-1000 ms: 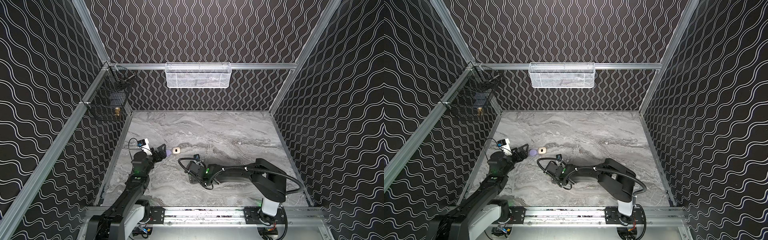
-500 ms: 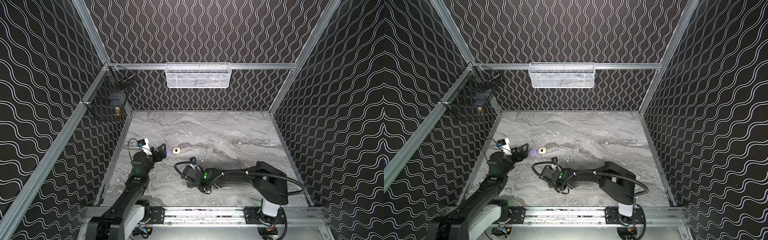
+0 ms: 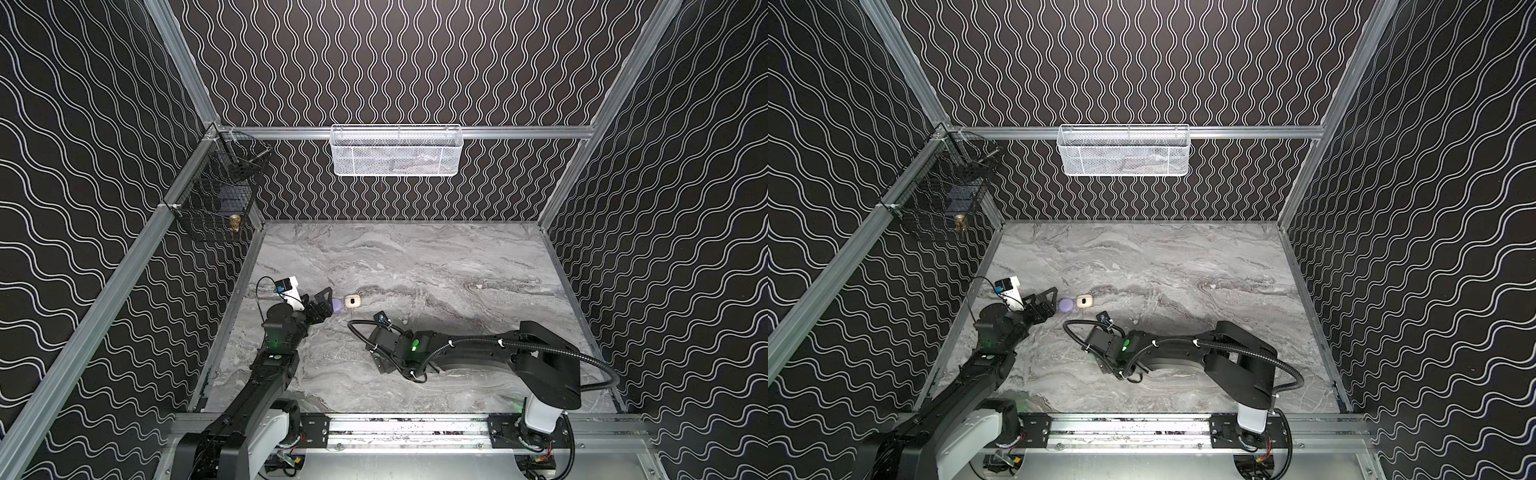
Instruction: Insert the wireless bluetooth earbuds into the charging case
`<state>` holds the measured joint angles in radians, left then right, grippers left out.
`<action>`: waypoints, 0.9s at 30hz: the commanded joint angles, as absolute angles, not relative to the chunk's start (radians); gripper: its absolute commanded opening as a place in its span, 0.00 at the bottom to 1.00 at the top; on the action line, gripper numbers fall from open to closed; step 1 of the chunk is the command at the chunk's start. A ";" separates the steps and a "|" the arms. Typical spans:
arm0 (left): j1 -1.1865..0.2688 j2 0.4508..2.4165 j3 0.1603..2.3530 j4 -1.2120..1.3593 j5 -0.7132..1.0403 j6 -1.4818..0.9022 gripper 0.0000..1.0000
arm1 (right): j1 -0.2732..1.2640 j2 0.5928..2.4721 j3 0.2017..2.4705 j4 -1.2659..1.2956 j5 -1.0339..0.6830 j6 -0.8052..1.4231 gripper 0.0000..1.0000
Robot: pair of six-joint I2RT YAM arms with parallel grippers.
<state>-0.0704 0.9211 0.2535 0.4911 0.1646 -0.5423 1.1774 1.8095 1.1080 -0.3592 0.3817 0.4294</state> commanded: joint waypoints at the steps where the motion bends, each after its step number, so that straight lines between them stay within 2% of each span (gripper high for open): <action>1: -0.070 0.917 0.250 0.527 0.172 -0.520 0.89 | 1.154 1.813 1.108 -0.319 0.298 0.346 0.81; 12: -0.071 0.938 0.254 0.537 0.183 -0.523 0.88 | 1.113 1.864 1.117 -0.334 0.241 0.322 0.79; 27: -0.071 0.937 0.252 0.539 0.186 -0.523 0.87 | 1.104 1.926 1.143 -0.354 0.239 0.337 0.63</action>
<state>-0.0711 0.9401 0.2527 0.5003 0.1795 -0.5423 1.1034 1.9045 1.1408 -0.3145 0.2386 0.3328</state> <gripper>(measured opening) 0.867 0.630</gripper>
